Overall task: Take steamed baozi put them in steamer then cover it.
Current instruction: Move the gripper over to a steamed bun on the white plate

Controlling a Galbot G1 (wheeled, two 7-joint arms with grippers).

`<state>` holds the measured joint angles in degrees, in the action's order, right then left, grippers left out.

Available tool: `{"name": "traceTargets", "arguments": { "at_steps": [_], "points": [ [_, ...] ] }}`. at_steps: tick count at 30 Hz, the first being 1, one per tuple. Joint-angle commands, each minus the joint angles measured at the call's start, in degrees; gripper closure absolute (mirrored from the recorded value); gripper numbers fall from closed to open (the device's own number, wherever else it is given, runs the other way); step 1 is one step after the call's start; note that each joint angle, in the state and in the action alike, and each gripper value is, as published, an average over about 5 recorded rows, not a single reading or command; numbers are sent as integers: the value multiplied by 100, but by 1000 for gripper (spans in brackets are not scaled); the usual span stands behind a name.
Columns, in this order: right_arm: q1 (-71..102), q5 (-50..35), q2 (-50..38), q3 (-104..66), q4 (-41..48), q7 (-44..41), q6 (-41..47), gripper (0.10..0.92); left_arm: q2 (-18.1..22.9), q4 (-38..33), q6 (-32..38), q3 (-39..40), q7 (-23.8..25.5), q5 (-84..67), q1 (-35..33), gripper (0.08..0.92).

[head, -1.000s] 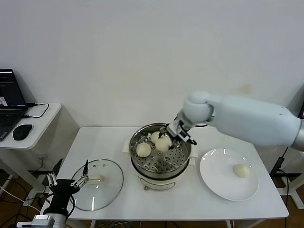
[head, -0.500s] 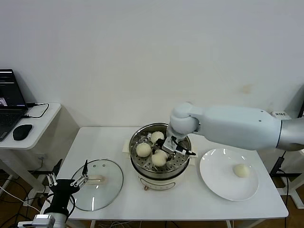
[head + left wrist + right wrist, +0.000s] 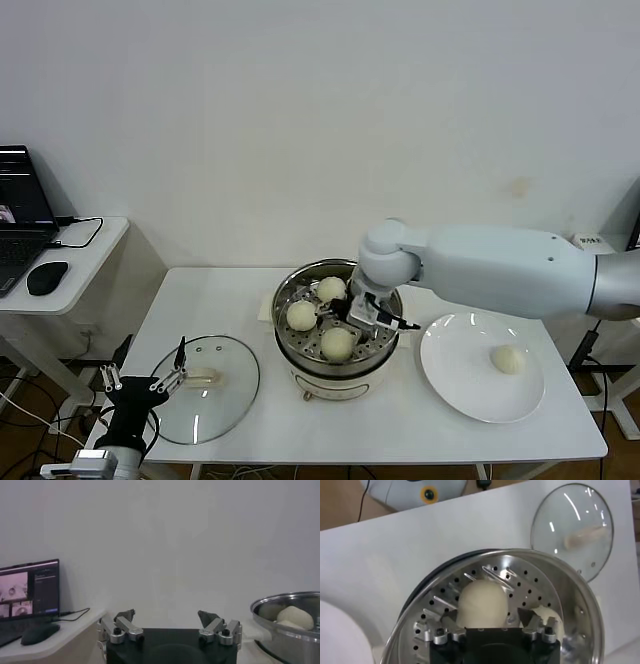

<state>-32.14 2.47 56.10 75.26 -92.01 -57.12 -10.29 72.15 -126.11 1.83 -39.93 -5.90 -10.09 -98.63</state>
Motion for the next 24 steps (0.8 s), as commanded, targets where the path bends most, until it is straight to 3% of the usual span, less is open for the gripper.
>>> {"name": "traceTargets", "arguments": {
  "at_steps": [1, 11, 17, 24],
  "points": [
    [-108, -511, -561, -432, -31, -1, 546, 203, -30, 14, -7, -10, 6, 1, 5, 177],
    [-4, -1373, -2656, -960, -414, -350, 2617, 203, -167, 74, -16, 104, 18, 7, 88, 177],
    [921, -770, -3641, -1378, -387, -392, 2615, 203, -248, 199, 3, 186, 28, 11, 122, 177],
    [3205, 292, -4041, -3124, 116, -301, 2289, 203, -300, 241, -5, 275, 30, 52, 124, 177]
  ]
}}
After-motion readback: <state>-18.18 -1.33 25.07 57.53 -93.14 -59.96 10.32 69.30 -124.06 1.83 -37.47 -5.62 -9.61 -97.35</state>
